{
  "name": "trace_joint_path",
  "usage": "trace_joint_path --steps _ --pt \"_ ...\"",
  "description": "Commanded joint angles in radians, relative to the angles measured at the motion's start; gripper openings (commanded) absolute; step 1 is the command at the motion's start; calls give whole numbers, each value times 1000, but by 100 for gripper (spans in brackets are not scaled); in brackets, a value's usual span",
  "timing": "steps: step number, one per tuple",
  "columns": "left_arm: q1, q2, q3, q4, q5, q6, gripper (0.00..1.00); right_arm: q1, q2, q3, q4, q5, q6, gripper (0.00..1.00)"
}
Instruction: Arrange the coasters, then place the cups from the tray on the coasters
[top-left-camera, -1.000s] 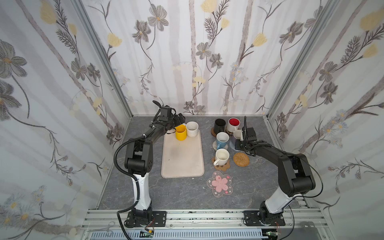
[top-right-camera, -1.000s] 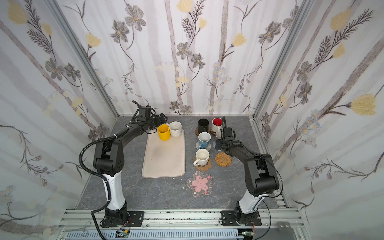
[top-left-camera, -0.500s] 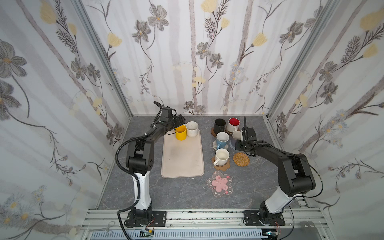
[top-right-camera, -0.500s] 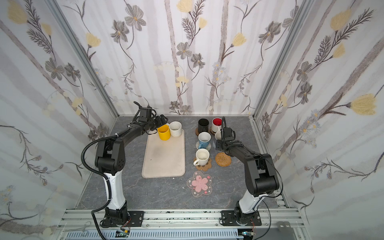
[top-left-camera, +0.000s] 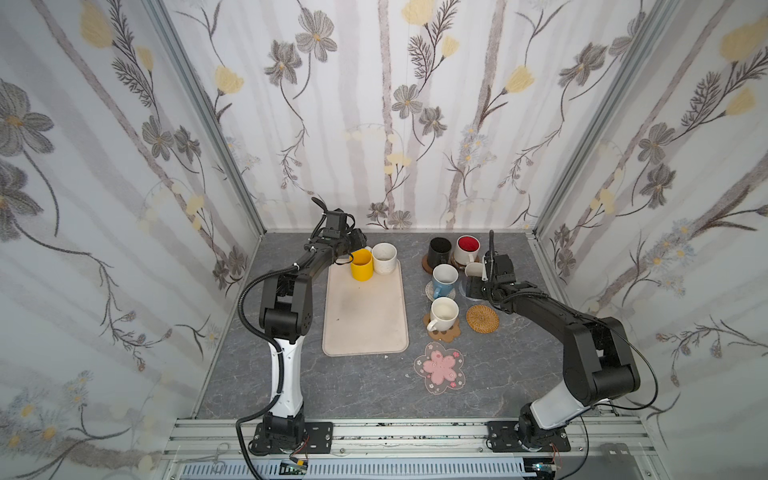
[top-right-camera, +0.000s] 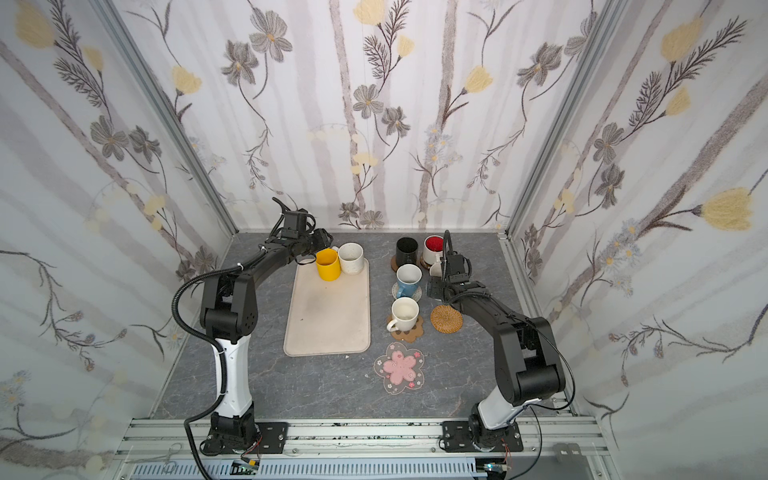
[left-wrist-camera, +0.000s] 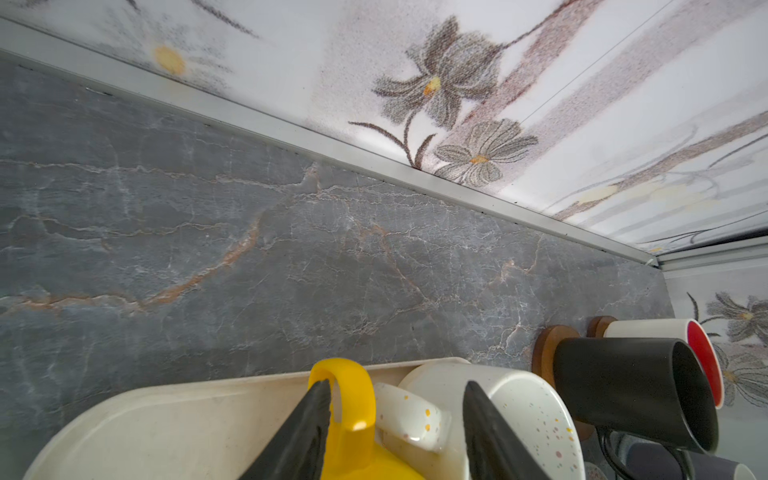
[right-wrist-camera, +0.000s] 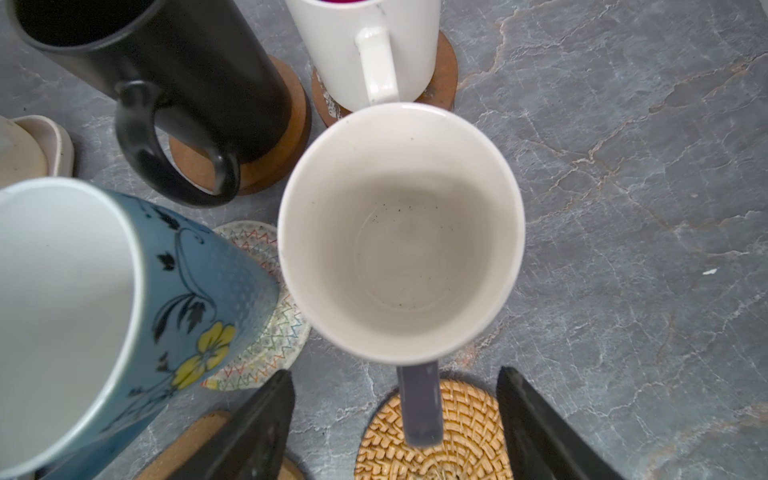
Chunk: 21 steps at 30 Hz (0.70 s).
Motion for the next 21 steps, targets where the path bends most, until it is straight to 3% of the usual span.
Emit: trace_joint_path --steps 1,7,21 --pt "0 26 35 -39 -31 46 46 12 -22 -4 17 22 -8 78" --pt "3 35 33 -59 -34 53 34 31 -58 -4 6 44 -13 80" --pt "1 -28 -77 -69 -77 56 29 35 -105 7 -3 38 -28 81"
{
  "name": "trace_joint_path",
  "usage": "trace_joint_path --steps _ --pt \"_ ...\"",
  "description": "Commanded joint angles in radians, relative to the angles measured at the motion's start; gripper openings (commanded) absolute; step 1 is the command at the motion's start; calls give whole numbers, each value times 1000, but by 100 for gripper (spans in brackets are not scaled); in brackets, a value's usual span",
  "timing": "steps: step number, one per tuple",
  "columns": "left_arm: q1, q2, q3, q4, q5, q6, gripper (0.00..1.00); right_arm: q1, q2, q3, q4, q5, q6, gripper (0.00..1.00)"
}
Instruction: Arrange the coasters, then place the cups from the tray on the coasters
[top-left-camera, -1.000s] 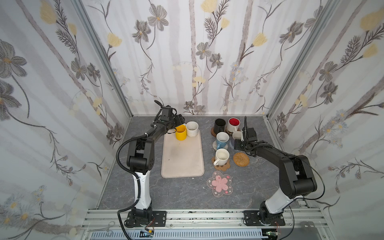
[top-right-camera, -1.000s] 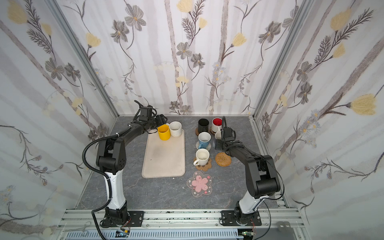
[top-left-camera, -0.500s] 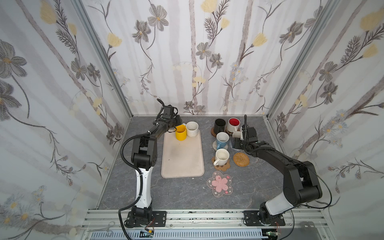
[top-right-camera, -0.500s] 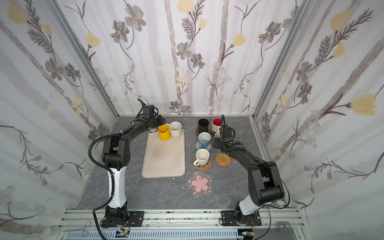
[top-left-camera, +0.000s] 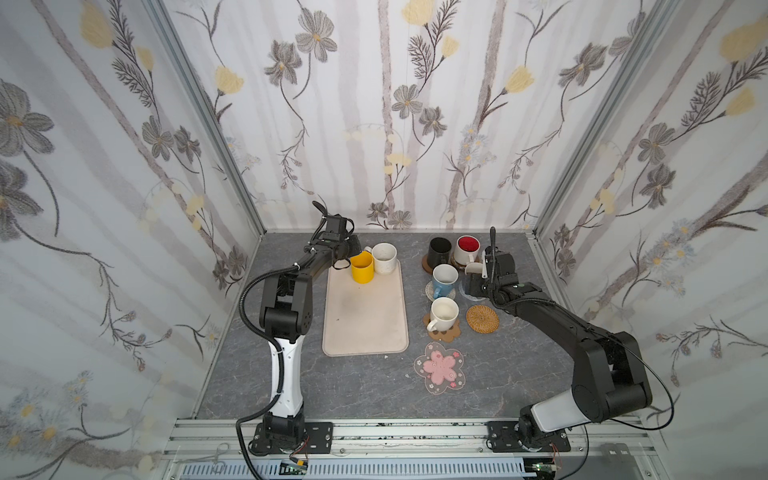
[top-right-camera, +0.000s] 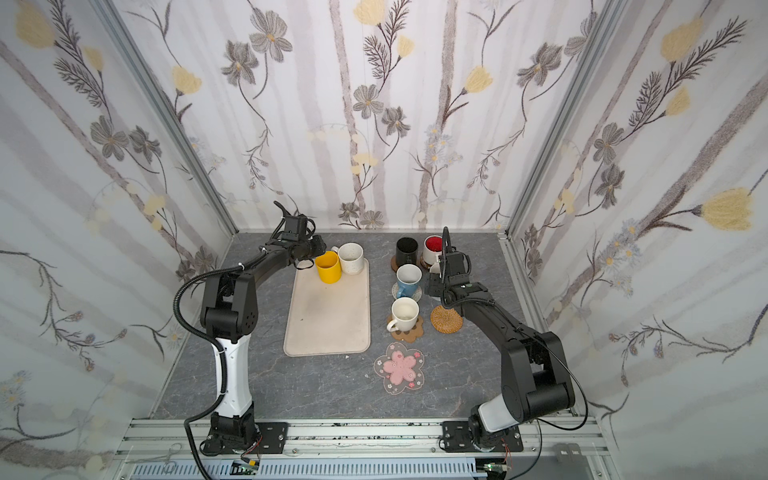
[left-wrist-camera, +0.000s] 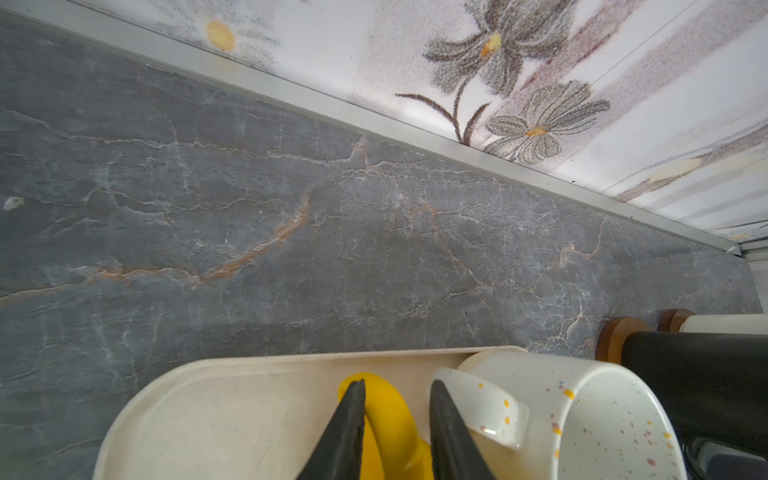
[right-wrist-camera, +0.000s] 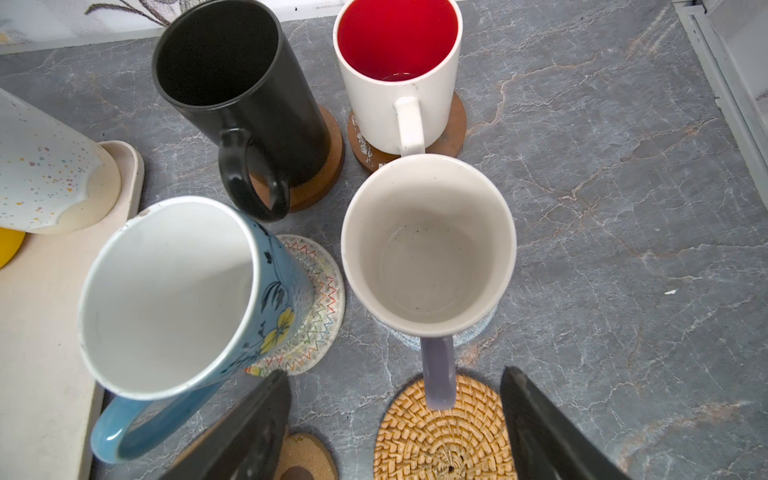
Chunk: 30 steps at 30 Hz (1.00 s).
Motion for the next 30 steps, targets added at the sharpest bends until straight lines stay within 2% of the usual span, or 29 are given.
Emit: trace_joint_path --steps 1,30 --pt "-1 -23 -29 -33 -23 -4 29 0 -11 10 11 5 -12 81" --pt "-93 -272 -415 -28 -143 -79 23 49 -89 -16 38 -51 -19 81"
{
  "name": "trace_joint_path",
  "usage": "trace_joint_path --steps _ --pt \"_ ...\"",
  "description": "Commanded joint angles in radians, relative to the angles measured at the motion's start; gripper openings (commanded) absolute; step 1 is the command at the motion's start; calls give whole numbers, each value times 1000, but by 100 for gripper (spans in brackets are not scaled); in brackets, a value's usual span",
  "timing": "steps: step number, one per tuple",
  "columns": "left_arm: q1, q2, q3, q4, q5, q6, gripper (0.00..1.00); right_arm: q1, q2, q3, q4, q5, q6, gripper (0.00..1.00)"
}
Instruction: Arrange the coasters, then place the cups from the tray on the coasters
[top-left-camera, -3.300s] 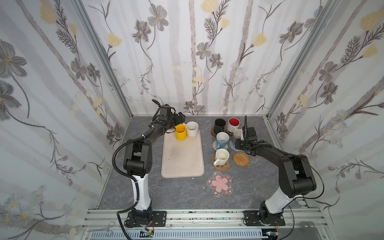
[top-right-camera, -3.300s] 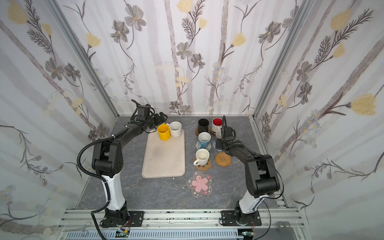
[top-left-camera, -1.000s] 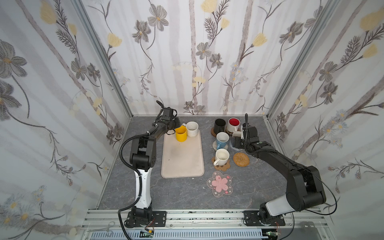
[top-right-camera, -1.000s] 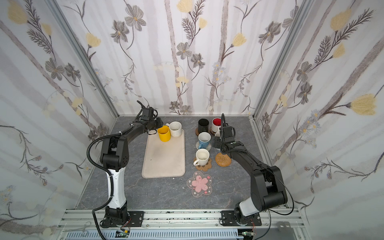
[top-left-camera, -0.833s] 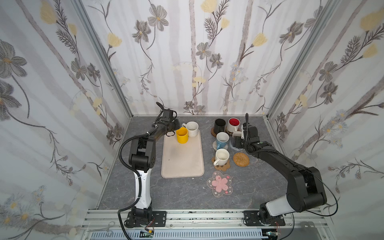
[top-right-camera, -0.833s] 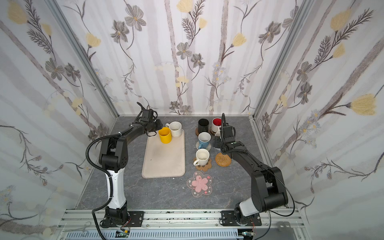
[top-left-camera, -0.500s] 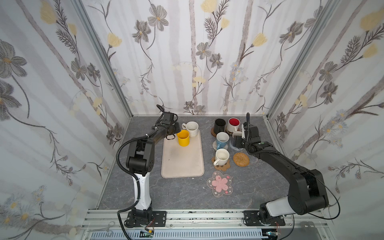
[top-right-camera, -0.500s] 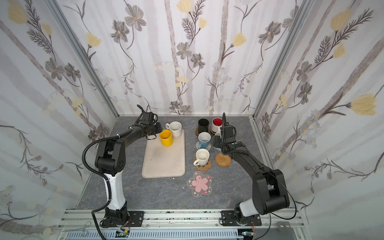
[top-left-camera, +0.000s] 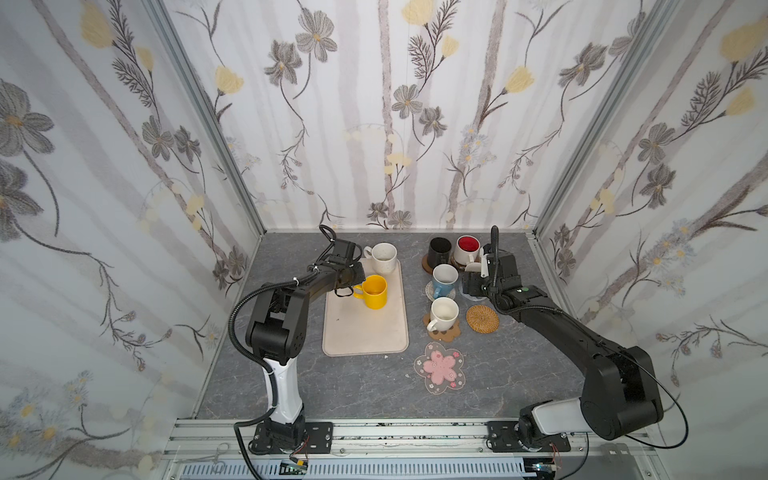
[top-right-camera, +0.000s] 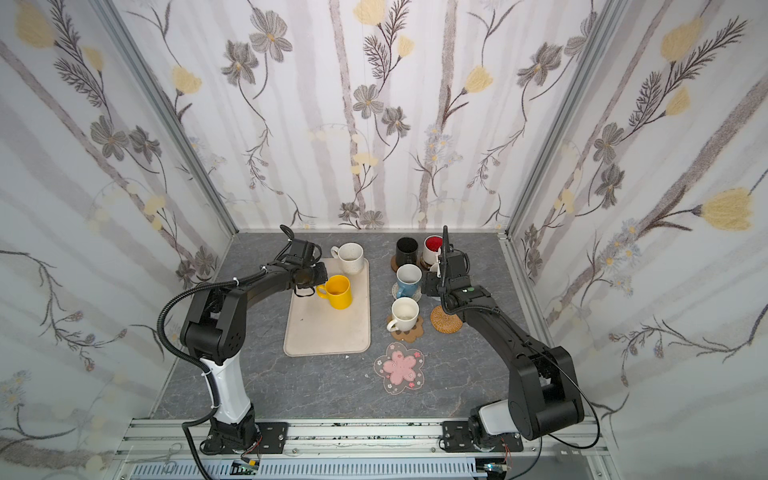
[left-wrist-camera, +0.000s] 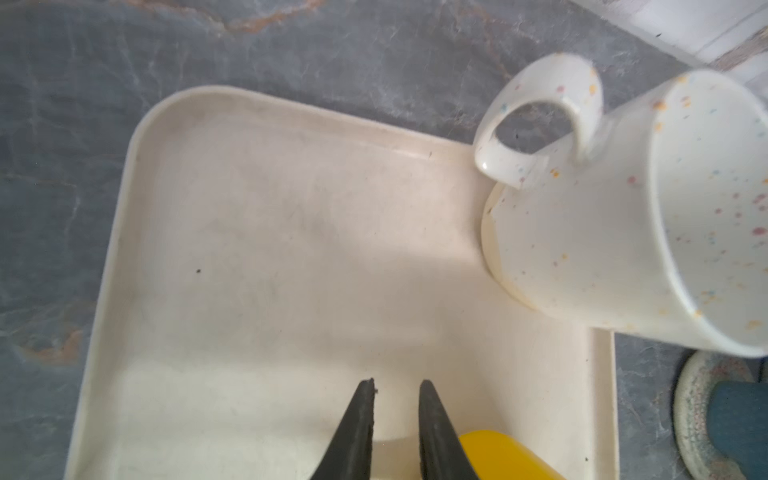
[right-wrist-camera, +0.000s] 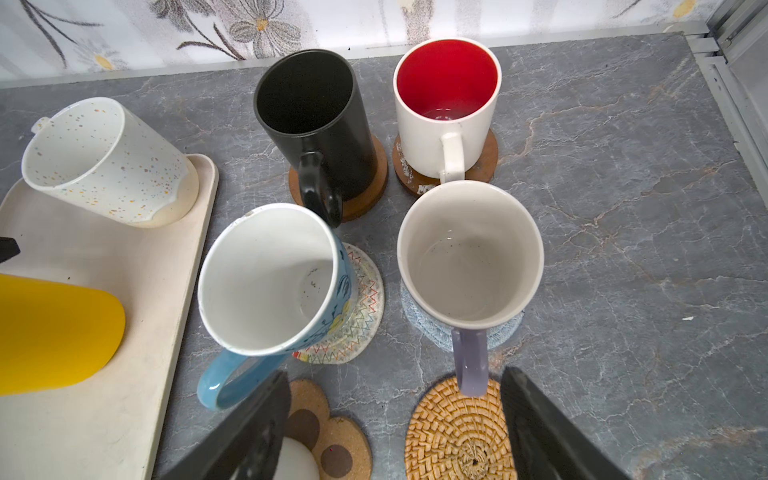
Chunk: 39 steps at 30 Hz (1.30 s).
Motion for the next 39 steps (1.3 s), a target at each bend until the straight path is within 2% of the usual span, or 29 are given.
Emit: trace_joint_path --steps 1,12,21,29,33,39 --pt "-4 -37 -33 -9 -35 -28 23 9 -7 1 27 -12 -4 81" --pt "-39 -129 -178 -7 -52 -60 22 27 -24 3 28 -14 -4 81" --pt "-61 -265 -279 -4 -47 -75 23 45 -11 13 34 -30 -3 81" --pt "-66 -403 -351 -16 5 -7 34 56 -29 12 44 -52 -7 88" --pt "-66 -418 -365 -35 32 5 30 59 -34 18 40 -62 -6 88" --pt "-76 -405 -386 -38 0 -18 23 81 -49 32 33 -79 -1 88"
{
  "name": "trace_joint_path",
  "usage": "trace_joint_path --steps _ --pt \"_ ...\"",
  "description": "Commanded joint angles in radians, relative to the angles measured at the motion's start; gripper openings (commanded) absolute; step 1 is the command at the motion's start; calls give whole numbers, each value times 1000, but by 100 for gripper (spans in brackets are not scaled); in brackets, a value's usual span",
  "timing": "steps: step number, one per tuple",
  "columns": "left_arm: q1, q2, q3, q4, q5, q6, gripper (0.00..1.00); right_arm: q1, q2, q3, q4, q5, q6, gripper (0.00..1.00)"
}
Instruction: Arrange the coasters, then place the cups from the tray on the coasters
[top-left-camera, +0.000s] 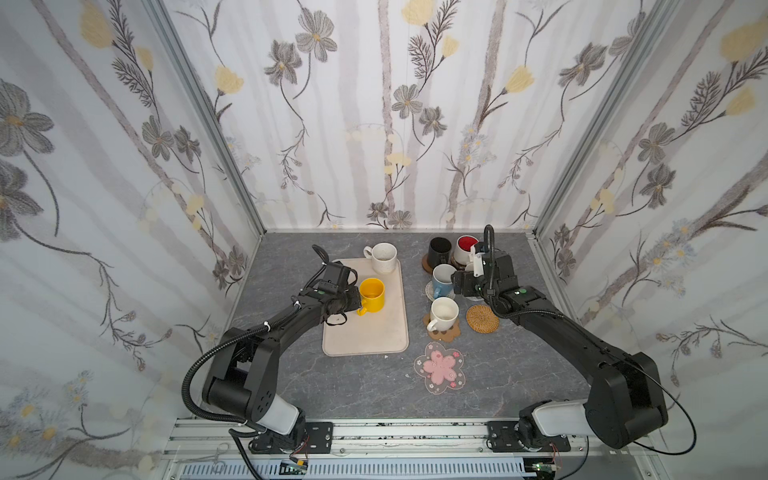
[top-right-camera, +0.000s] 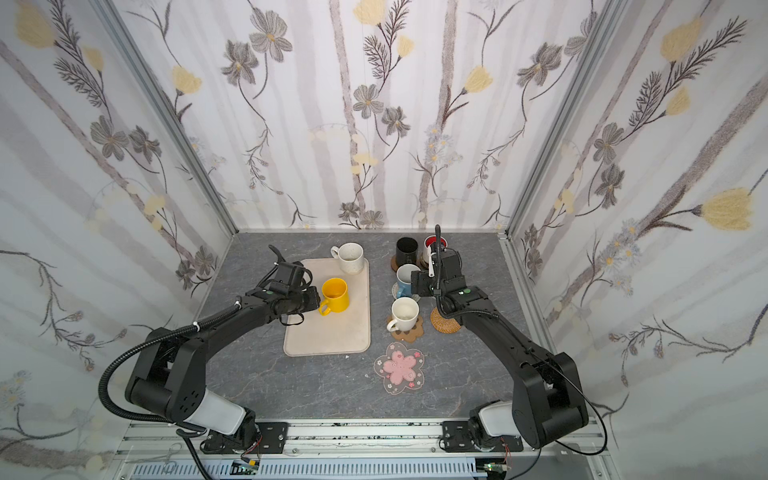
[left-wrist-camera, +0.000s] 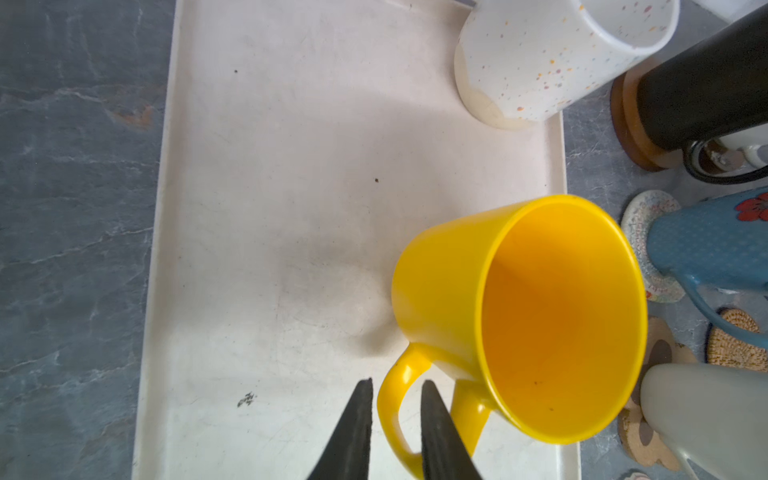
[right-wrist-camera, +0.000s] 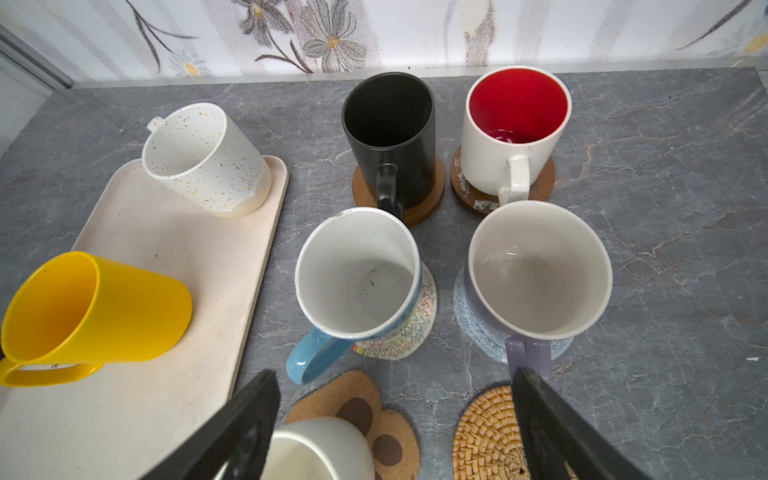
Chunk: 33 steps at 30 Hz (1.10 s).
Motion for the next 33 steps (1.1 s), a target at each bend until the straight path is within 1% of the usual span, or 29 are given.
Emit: trace_joint_path --steps 1,11,16,18,20,24,26,30,33 --pt "-14 8 -7 -8 -29 -12 22 16 -8 16 30 -27 2 88" --pt "-152 36 17 -1 -67 -83 20 65 5 47 21 -35 9 88" --pt "-168 44 30 1 -52 -95 20 103 9 65 11 -21 26 88" --pt "-168 17 25 0 -56 -90 24 129 11 70 11 0 45 87" --pt "-166 -32 14 -1 -67 -83 30 164 18 81 2 16 60 87" --pt "-143 -138 -13 -6 -66 -72 42 229 37 104 11 8 94 86" --pt "-126 -199 -25 -11 -63 -67 45 272 58 123 12 11 110 86" --pt "-68 -330 -50 -15 -55 -64 54 366 155 183 -18 44 114 85" --pt "-21 -403 -68 -16 -37 -55 57 411 216 212 -20 37 130 82"
